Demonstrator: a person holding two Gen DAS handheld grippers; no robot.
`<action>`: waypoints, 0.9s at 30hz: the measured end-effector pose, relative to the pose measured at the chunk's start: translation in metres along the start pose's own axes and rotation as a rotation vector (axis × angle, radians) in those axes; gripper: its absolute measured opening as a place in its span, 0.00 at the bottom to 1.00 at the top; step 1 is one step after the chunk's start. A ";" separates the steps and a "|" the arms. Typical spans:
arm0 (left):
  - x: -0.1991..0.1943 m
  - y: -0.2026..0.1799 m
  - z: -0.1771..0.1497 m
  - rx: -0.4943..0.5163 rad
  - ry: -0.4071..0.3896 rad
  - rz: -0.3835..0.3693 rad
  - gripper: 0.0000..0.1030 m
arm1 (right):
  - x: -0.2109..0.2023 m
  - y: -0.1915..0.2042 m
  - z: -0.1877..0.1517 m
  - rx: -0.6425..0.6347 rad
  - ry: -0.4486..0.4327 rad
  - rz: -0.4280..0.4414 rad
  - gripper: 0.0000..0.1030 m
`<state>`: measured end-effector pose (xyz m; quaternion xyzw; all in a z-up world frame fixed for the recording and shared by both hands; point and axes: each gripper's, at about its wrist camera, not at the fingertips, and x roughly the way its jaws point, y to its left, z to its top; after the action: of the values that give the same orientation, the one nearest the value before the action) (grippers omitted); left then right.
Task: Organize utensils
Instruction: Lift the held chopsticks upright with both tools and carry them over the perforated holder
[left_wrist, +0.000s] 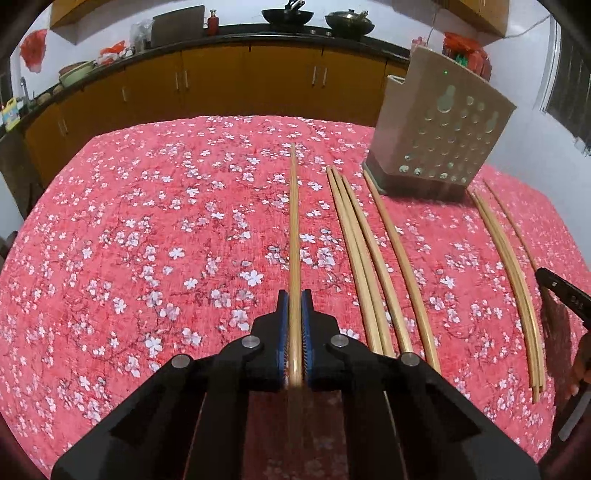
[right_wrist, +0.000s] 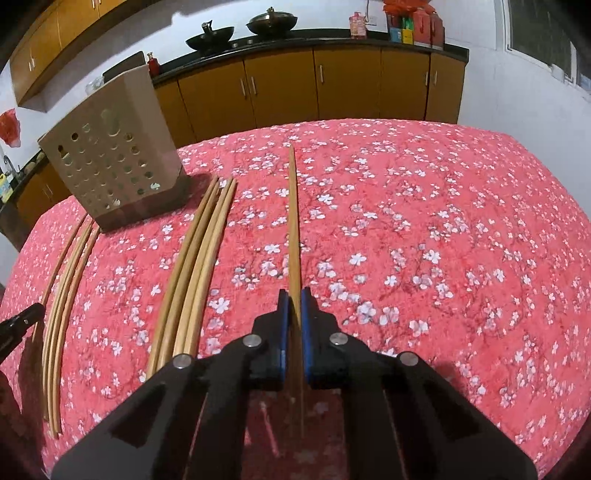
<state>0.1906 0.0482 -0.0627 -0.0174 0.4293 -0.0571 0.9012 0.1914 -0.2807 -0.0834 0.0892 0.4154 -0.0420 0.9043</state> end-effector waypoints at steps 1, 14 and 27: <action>-0.001 0.001 -0.001 -0.005 -0.003 -0.012 0.08 | 0.001 0.000 0.000 0.002 0.000 0.002 0.08; -0.014 0.000 -0.015 0.007 0.001 -0.021 0.08 | -0.006 0.001 -0.010 -0.002 0.002 0.000 0.08; -0.043 -0.001 0.003 0.011 -0.063 -0.010 0.07 | -0.048 0.000 0.004 -0.003 -0.108 0.050 0.08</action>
<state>0.1660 0.0524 -0.0277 -0.0165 0.4004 -0.0633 0.9140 0.1634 -0.2812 -0.0447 0.0959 0.3637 -0.0234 0.9263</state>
